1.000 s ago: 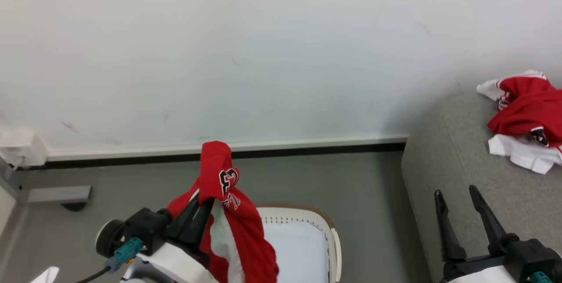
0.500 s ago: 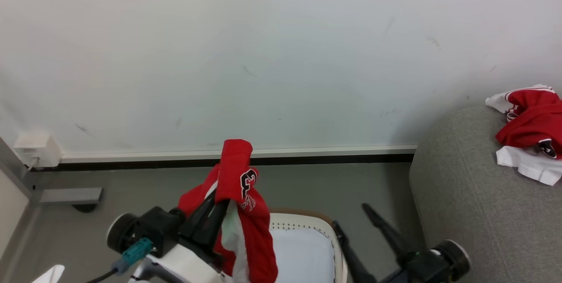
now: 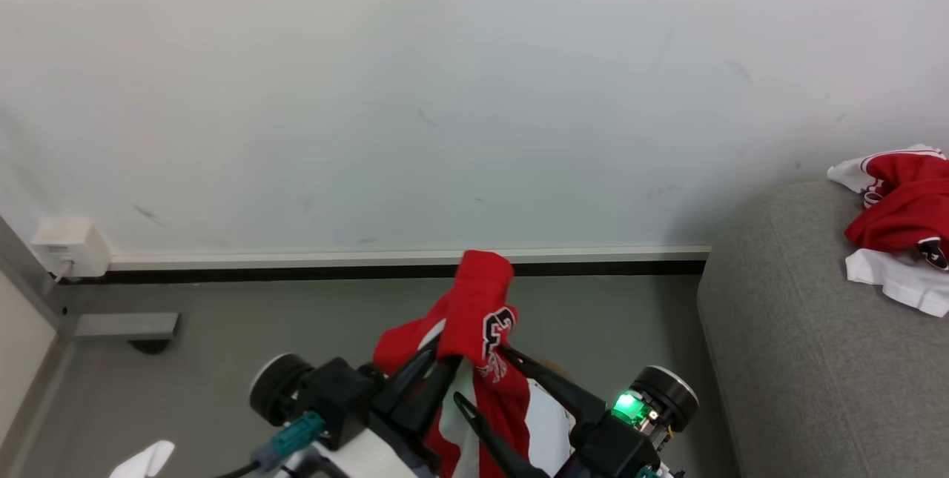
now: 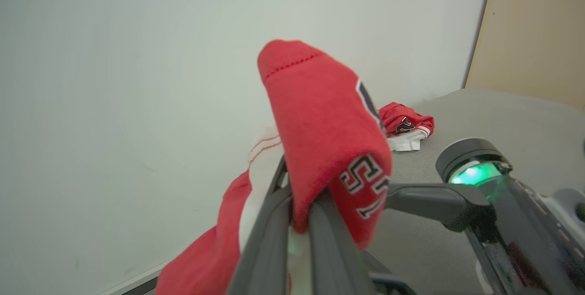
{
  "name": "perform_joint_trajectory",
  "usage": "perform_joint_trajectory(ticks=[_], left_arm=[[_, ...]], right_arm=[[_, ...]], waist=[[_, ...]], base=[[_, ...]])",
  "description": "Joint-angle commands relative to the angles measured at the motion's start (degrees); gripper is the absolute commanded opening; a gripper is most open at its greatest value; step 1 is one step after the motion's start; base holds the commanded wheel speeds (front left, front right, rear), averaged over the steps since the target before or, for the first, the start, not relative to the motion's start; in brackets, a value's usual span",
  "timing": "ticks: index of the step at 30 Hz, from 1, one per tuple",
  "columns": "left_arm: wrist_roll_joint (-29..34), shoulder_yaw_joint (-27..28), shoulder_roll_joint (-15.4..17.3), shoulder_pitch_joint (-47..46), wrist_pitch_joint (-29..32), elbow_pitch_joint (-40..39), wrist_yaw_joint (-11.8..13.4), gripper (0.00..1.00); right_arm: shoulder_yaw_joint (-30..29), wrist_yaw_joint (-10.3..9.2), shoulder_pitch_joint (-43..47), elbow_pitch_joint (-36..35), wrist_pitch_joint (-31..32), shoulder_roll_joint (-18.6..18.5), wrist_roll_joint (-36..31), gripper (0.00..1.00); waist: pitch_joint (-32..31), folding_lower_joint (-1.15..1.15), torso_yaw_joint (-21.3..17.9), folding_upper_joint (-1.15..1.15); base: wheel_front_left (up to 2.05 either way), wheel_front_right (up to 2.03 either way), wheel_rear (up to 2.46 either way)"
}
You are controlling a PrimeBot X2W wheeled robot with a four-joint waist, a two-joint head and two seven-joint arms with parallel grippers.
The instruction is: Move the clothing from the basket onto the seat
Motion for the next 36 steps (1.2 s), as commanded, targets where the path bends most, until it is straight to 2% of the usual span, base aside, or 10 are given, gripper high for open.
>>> perform_joint_trajectory(ticks=[1,4,6,14,15,16,17,18,26,36], left_arm=[[0.7,-0.7,-0.5,-0.5,0.3,-0.7,-0.2,0.00],[0.6,-1.8,-1.2,-0.7,0.8,-1.7,-0.5,0.00],[0.5,-2.3,-1.3,-0.8,1.2,-2.2,-0.7,0.00],[0.2,-1.9,-0.5,-0.6,1.5,-2.4,0.0,0.02],[0.0,-1.5,-0.2,-0.1,1.4,-1.9,0.4,0.47],[0.0,-1.5,-0.2,-0.1,1.4,-1.9,0.4,0.47],[0.0,-1.3,-0.1,0.1,1.2,-1.6,0.5,0.96],[-0.2,-1.2,-0.1,0.2,0.9,-1.2,0.6,1.00],[-1.2,-1.0,0.0,0.4,-0.2,1.2,0.5,1.00],[-0.9,-1.5,0.3,-0.9,-0.6,1.5,0.0,1.00]], right_arm=[[-0.5,-0.15,-0.4,0.9,0.0,-0.2,-0.2,1.00],[-0.8,-0.15,-0.3,2.8,0.0,-0.2,0.1,1.00],[0.0,-0.15,-0.3,4.8,0.0,-0.2,1.5,0.00],[-1.3,-0.15,-1.4,5.8,0.0,-0.2,5.7,0.00],[-2.4,-0.15,-1.3,5.0,0.0,-0.2,7.2,0.00],[-2.4,-0.15,-1.3,5.0,0.0,-0.2,7.2,0.00],[-3.0,-0.15,-1.3,4.7,0.0,-0.2,8.0,0.00],[-3.6,-0.15,-1.4,4.4,0.0,-0.2,8.6,0.00],[-10.7,-0.15,-1.6,4.0,0.0,-0.2,8.8,0.00],[-20.9,-0.15,-0.8,1.3,0.0,-0.2,5.9,0.00]], waist=[[0.0,0.00,0.5,0.00],[0.0,0.00,1.0,0.00],[-0.1,0.00,1.4,0.00],[0.4,0.00,1.0,0.00],[0.7,0.00,0.5,0.00],[0.7,0.00,0.5,0.00],[0.9,0.00,0.1,0.00],[1.0,0.00,-0.2,0.00],[2.7,0.00,-4.7,0.00],[5.1,0.00,-13.3,0.00]], base=[[0.00,0.00,0.00],[0.00,0.00,0.00],[0.00,0.00,0.00],[0.00,0.00,0.00],[0.00,0.00,0.00],[0.00,0.00,0.00],[0.00,0.00,0.00],[0.00,0.00,0.00],[0.00,0.00,0.00],[0.00,0.00,0.00]])
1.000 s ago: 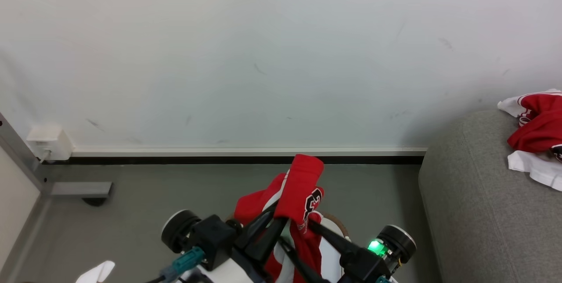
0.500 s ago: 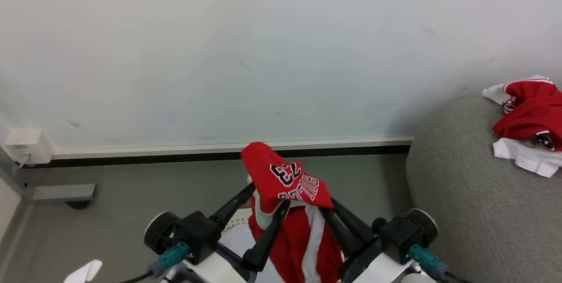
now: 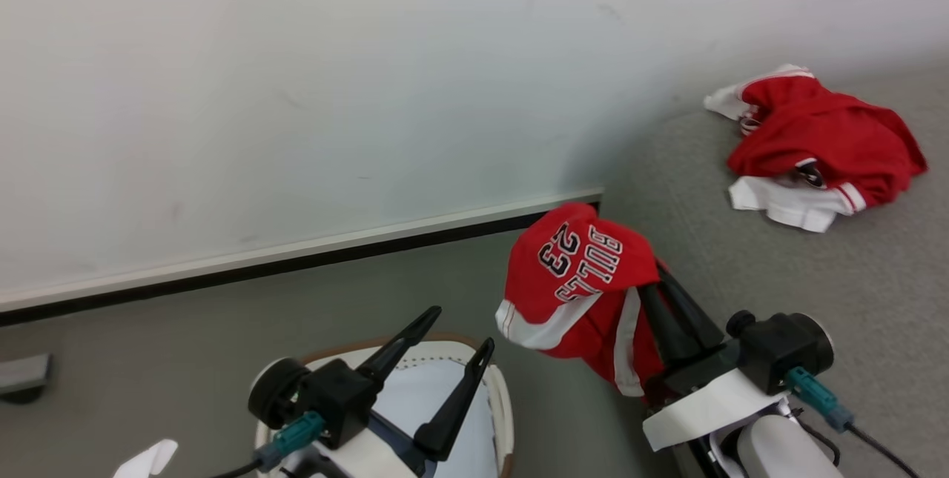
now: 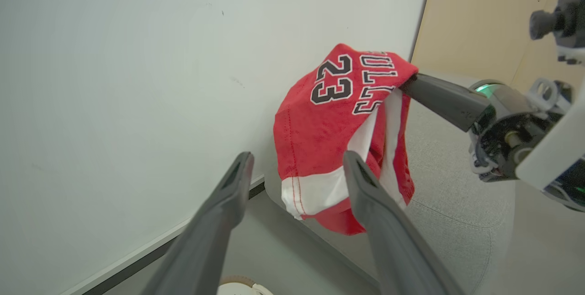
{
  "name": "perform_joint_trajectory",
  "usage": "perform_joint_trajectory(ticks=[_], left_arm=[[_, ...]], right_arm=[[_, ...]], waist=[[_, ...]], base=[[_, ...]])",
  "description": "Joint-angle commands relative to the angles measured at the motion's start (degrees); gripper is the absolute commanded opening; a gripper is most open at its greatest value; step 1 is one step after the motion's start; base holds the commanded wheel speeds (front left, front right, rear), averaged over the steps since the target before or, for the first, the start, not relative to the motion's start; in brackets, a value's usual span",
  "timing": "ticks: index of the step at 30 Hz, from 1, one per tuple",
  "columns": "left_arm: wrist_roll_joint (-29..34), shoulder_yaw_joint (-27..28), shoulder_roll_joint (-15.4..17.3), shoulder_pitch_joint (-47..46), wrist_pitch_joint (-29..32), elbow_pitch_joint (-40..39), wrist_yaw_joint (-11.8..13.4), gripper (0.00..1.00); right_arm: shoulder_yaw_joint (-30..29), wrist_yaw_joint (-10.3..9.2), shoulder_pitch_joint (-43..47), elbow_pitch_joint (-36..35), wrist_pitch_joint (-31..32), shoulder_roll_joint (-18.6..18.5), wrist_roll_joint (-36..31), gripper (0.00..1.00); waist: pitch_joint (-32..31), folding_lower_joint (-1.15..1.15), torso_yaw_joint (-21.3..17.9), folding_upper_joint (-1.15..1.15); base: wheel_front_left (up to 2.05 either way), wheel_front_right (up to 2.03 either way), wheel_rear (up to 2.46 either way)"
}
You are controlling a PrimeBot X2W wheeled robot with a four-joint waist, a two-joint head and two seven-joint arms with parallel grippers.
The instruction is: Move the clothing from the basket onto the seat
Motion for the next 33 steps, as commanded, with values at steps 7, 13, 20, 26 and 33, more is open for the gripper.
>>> perform_joint_trajectory(ticks=[7,13,20,26,33], left_arm=[[0.5,-1.2,0.0,-1.3,0.4,-0.6,-0.6,1.00],[1.0,-1.5,0.3,-2.2,0.4,-0.9,-0.6,1.00],[1.4,-1.6,1.0,-4.0,0.5,-1.6,-1.4,1.00],[1.9,-1.3,2.1,-6.8,0.6,-2.6,-2.6,1.00],[2.1,-0.8,3.1,-10.1,0.4,-2.9,-4.1,1.00]], right_arm=[[-4.1,-0.15,1.2,-2.8,0.0,-0.1,-1.5,0.00],[-6.4,-0.15,1.5,-4.5,0.0,-0.1,-0.4,0.00],[-11.6,-0.15,-1.9,-5.9,0.0,-0.1,-1.5,0.00],[-19.8,-0.15,-10.3,-5.8,0.0,-0.1,-3.8,0.00],[-32.1,-0.14,-27.7,-2.0,1.6,-1.1,-7.3,0.00]], waist=[[2.4,0.00,-7.7,0.00],[4.2,0.00,-9.7,0.00],[8.8,0.00,-8.2,0.00],[15.0,0.00,-5.7,0.00],[21.7,0.00,-2.6,0.00]], base=[[0.00,0.00,0.00],[0.00,0.00,0.00],[0.00,0.00,0.00],[0.00,0.00,0.00],[0.00,0.00,0.00]])
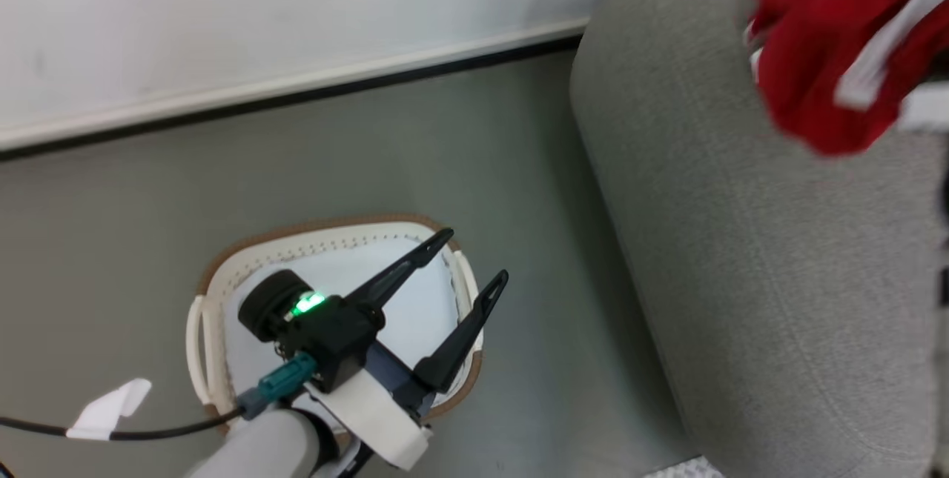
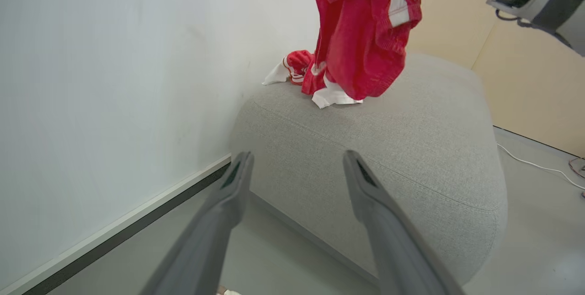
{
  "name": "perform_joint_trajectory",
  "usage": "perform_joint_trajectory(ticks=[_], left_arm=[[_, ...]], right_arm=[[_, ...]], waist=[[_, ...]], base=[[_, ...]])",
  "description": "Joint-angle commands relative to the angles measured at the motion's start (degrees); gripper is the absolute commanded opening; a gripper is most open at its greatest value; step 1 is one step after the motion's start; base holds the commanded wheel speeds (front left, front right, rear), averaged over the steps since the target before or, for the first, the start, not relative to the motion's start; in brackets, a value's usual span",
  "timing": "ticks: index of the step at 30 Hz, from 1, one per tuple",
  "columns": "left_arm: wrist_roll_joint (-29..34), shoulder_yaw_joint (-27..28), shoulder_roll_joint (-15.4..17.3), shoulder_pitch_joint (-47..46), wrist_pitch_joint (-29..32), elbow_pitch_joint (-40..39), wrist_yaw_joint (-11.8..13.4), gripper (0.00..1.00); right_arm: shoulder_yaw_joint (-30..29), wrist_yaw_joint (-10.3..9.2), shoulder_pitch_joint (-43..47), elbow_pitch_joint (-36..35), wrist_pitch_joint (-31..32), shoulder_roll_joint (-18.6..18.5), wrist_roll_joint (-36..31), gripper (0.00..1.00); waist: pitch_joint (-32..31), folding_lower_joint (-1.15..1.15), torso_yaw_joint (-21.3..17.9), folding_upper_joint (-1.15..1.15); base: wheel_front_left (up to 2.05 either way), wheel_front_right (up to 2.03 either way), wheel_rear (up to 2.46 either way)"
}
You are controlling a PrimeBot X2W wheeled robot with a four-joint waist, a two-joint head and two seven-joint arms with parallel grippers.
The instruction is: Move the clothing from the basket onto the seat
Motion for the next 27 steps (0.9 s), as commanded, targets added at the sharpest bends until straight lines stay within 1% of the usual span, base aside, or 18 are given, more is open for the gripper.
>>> perform_joint_trajectory(ticks=[1,5,7,10,12,15,18,21,24,25,26,27], left_arm=[[0.5,0.4,0.5,-1.3,-0.2,-0.1,-0.2,1.00],[0.0,1.0,1.1,-2.6,-0.4,-0.1,-0.7,1.00],[-0.1,1.3,1.5,-3.1,-0.4,0.1,-0.8,1.00],[-0.6,1.9,1.8,-4.0,-1.0,0.0,-0.9,1.00],[-0.9,2.3,1.9,-4.6,-1.1,-0.2,-0.9,1.00],[-1.3,3.0,1.9,-5.1,-1.6,0.3,-1.0,1.00],[-1.6,2.8,1.5,-5.3,-2.5,1.0,-1.3,1.00],[-1.9,2.7,1.3,-4.9,-3.3,2.3,-1.1,1.00],[-2.3,2.9,1.1,-4.4,-3.9,3.4,-0.9,1.00],[-2.5,3.2,1.1,-4.2,-4.2,3.8,-0.6,1.00],[-2.5,3.2,1.1,-4.2,-4.2,3.8,-0.6,1.00],[-2.7,3.3,1.0,-3.9,-4.4,4.3,-0.5,1.00]], right_arm=[[-3.6,-0.15,-4.9,0.3,1.1,-1.7,-1.7,0.00],[-12.7,-0.15,-15.9,1.2,5.4,-4.9,-4.7,0.00],[-18.2,-0.15,-20.8,2.3,8.0,-5.7,-6.0,0.00],[-25.2,-0.15,-26.1,3.2,11.1,-8.7,-11.2,0.00],[-29.3,-0.14,-27.7,3.8,12.6,-9.9,-15.5,0.00],[-36.0,-0.14,-27.7,5.2,13.3,-9.8,-20.5,0.00],[-42.1,-0.14,-25.5,7.4,12.0,-7.7,-24.6,0.00],[-46.9,-0.14,-23.7,9.9,10.1,-5.9,-28.2,0.00],[-49.6,-0.14,-22.6,12.3,7.9,-4.5,-31.0,0.00],[-49.8,-0.14,-22.6,13.2,7.0,-4.0,-31.7,0.11],[-49.8,-0.14,-22.6,13.2,7.0,-4.0,-31.7,0.11],[-49.6,-0.14,-22.4,14.3,6.2,-3.5,-32.0,0.53]], waist=[[4.1,-0.02,2.8,0.00],[7.3,-0.02,4.5,0.00],[8.9,-0.02,5.4,0.00],[11.4,-0.02,7.0,0.00],[13.2,-0.02,8.1,0.00],[15.5,-0.02,9.5,0.00],[16.8,-0.02,10.9,0.00],[16.9,-0.02,11.8,0.00],[16.0,-0.02,12.1,0.00],[15.5,-0.02,12.0,0.00],[15.5,-0.02,12.0,0.00],[14.8,-0.02,11.8,0.00]], base=[[0.00,0.00,0.00],[0.00,0.00,0.00],[0.00,0.00,0.00],[0.00,0.00,0.00],[0.00,0.00,0.00],[0.00,0.00,0.00],[0.00,0.00,0.00],[0.00,0.00,0.00],[0.00,0.00,0.00],[0.00,0.00,0.00],[0.00,0.00,0.00],[0.00,0.00,0.00]])
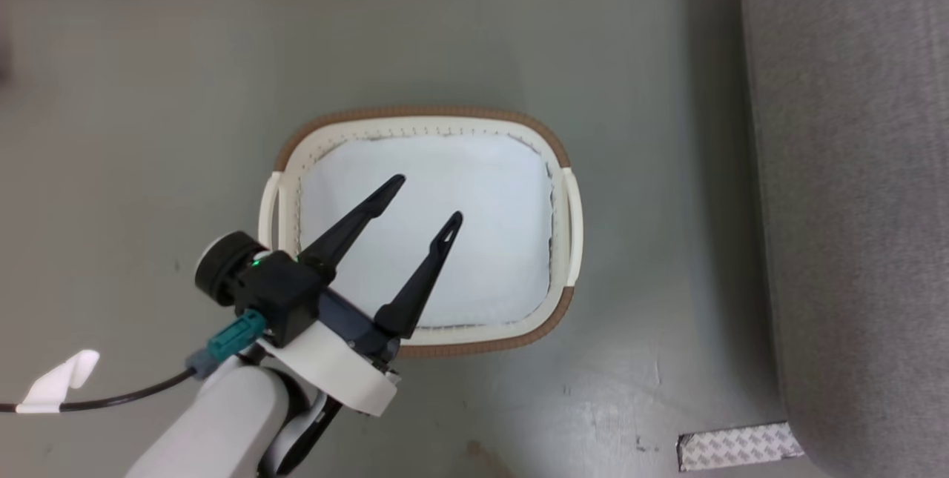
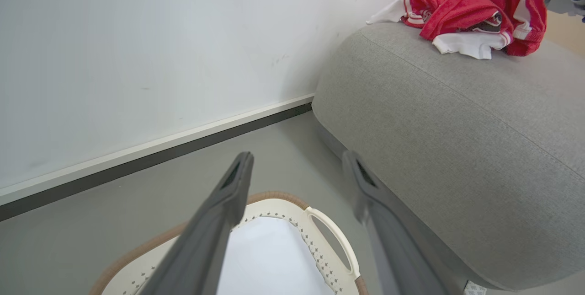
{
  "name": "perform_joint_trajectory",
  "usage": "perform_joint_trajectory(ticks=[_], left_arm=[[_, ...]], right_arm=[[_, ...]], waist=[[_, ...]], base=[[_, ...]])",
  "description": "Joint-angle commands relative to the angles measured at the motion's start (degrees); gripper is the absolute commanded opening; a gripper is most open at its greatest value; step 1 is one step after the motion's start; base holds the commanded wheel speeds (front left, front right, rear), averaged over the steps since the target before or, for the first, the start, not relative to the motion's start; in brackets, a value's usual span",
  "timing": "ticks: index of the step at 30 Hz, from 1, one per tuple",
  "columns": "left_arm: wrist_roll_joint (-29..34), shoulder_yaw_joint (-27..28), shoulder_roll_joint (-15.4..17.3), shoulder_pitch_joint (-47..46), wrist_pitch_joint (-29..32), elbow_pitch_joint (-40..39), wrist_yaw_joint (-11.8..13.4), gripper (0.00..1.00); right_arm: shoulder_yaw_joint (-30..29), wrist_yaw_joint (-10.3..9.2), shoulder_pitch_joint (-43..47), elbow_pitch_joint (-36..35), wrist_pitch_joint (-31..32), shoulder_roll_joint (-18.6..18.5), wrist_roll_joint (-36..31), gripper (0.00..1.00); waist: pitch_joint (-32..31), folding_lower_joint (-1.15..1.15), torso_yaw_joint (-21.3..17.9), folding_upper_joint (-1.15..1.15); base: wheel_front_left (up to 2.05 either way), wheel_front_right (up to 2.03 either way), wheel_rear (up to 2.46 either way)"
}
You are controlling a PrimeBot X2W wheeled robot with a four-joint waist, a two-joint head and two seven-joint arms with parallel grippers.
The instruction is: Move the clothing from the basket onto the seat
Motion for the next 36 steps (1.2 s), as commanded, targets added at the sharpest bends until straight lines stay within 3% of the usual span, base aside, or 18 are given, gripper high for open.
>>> perform_joint_trajectory(ticks=[1,9,15,22,28,36], left_arm=[[-1.0,0.4,0.0,0.9,-0.3,0.7,0.2,1.00],[-3.2,3.2,-0.4,4.6,-2.7,6.4,2.6,1.00],[-5.4,6.7,-1.5,10.2,-4.1,10.0,4.8,1.00],[-6.4,14.0,-4.5,17.4,-4.4,10.3,6.8,1.00],[-3.1,21.6,-8.3,23.8,-4.4,9.4,8.2,1.00],[1.6,30.1,-13.2,31.0,-4.4,9.0,6.5,1.00]], right_arm=[[0.7,-0.13,1.0,1.4,-0.3,0.5,-0.2,1.00],[10.9,-0.13,7.0,10.2,-6.0,1.0,-1.2,1.00],[20.3,-0.13,14.3,11.4,-7.7,2.7,3.1,1.00],[34.5,-0.13,27.7,2.0,-7.7,3.6,13.9,1.00],[42.5,-0.13,41.0,-6.4,-7.7,3.7,22.2,1.00],[51.6,-0.13,56.7,-15.0,-7.7,3.7,30.1,1.00]], waist=[[-1.6,-0.01,-0.5,0.00],[-11.0,-0.01,-3.5,0.00],[-19.4,-0.01,-5.4,0.00],[-26.8,-0.01,-5.3,0.00],[-31.4,-0.01,-4.1,0.00],[-34.7,-0.01,-1.9,0.00]], base=[[0.00,0.00,0.00],[0.00,0.00,0.00],[0.00,0.00,0.00],[0.00,0.00,0.00],[0.00,0.00,0.00],[0.00,0.00,0.00]])
